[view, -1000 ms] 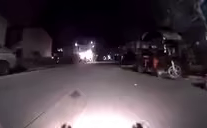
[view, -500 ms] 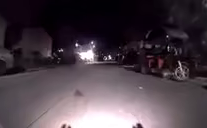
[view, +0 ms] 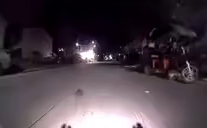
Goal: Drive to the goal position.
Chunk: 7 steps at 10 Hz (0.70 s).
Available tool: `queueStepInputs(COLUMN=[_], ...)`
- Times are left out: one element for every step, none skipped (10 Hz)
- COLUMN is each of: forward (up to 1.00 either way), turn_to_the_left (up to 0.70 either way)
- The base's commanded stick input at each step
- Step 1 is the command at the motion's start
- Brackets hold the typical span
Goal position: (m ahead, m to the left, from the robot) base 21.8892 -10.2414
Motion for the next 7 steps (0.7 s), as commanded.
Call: queueStepInputs(forward=[0.60,0.60,0.60,0.60,0.60,0.60,0.60], turn_to_the_left=[0.00,0.00,0.00,-0.04,-0.15,-0.15,-0.15])
